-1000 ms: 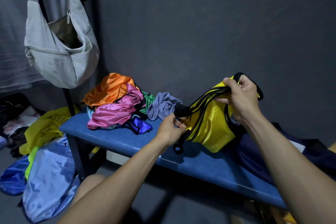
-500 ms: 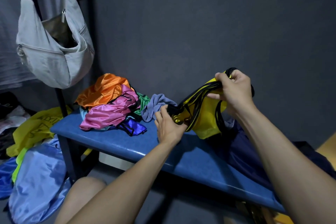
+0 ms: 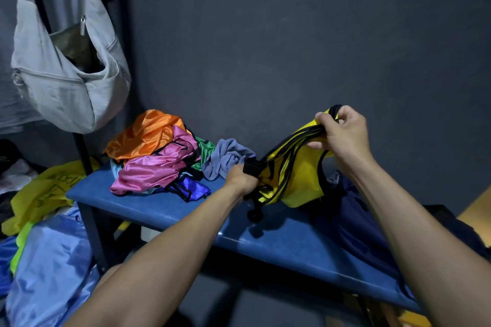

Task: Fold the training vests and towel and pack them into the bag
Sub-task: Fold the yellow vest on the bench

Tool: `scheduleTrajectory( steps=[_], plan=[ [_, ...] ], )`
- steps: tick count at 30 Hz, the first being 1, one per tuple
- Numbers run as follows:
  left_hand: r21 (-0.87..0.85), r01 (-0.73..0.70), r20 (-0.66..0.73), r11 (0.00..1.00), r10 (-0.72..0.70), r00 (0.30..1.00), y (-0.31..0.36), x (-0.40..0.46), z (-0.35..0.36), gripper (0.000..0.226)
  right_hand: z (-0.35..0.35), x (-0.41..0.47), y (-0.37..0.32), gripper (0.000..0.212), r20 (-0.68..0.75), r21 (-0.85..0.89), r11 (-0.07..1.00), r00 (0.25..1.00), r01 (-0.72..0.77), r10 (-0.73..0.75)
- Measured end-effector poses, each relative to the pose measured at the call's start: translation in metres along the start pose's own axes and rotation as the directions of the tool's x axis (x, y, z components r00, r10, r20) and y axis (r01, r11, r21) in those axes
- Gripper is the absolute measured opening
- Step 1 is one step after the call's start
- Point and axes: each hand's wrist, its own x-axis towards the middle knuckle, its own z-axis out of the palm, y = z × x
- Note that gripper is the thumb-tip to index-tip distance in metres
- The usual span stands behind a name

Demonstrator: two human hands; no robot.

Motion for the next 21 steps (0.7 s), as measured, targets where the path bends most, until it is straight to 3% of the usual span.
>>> scheduleTrajectory(
  steps=[3, 5, 9, 11, 13, 15, 17, 21],
  plan=[
    [-0.256, 0.142, 0.238, 0.956, -0.08, 0.968, -0.012, 0.001, -0.01, 0.019, -0.001, 0.002, 0.009, 0.028, -0.002, 0.007, 1.0, 1.0, -0.018, 0.018],
    [-0.289, 0.161, 0.273, 0.944, -0.08, 0.959, -0.014, -0.004, -0.019, 0.019, 0.001, 0.004, 0.016, 0.035, -0.002, -0.002, 1.0, 1.0, -0.029, 0.029],
    [-0.354, 0.095, 0.108, 0.93, -0.06, 0.992, -0.015, 0.004, -0.04, 0.019, 0.009, 0.014, 0.03, 0.039, -0.01, -0.041, 0.995, 0.996, -0.086, 0.085],
    [-0.364, -0.061, -0.023, 0.929, 0.057, 0.998, -0.003, 0.018, -0.057, 0.018, 0.014, 0.027, 0.028, 0.036, -0.018, 0.003, 0.994, 0.994, -0.11, 0.11],
    [-0.267, -0.311, -0.198, 0.912, 0.264, 0.944, 0.017, 0.029, -0.081, 0.022, 0.017, 0.039, 0.022, 0.034, -0.028, 0.103, 0.989, 0.993, -0.109, 0.113],
    [-0.079, -0.533, -0.332, 0.842, 0.482, 0.811, 0.034, 0.031, -0.105, 0.023, 0.019, 0.038, 0.026, 0.032, -0.02, 0.166, 0.981, 0.995, -0.095, 0.1],
    [0.079, -0.599, -0.355, 0.797, 0.584, 0.73, 0.034, 0.03, -0.117, 0.021, 0.022, 0.023, 0.051, 0.033, -0.024, 0.184, 0.974, 0.99, -0.129, 0.136],
    [0.2, -0.347, -0.225, 0.916, 0.388, 0.894, -0.037, 0.036, -0.107, 0.024, 0.027, -0.022, 0.138, 0.037, -0.026, 0.055, 0.926, 0.926, -0.374, 0.376]
  ],
)
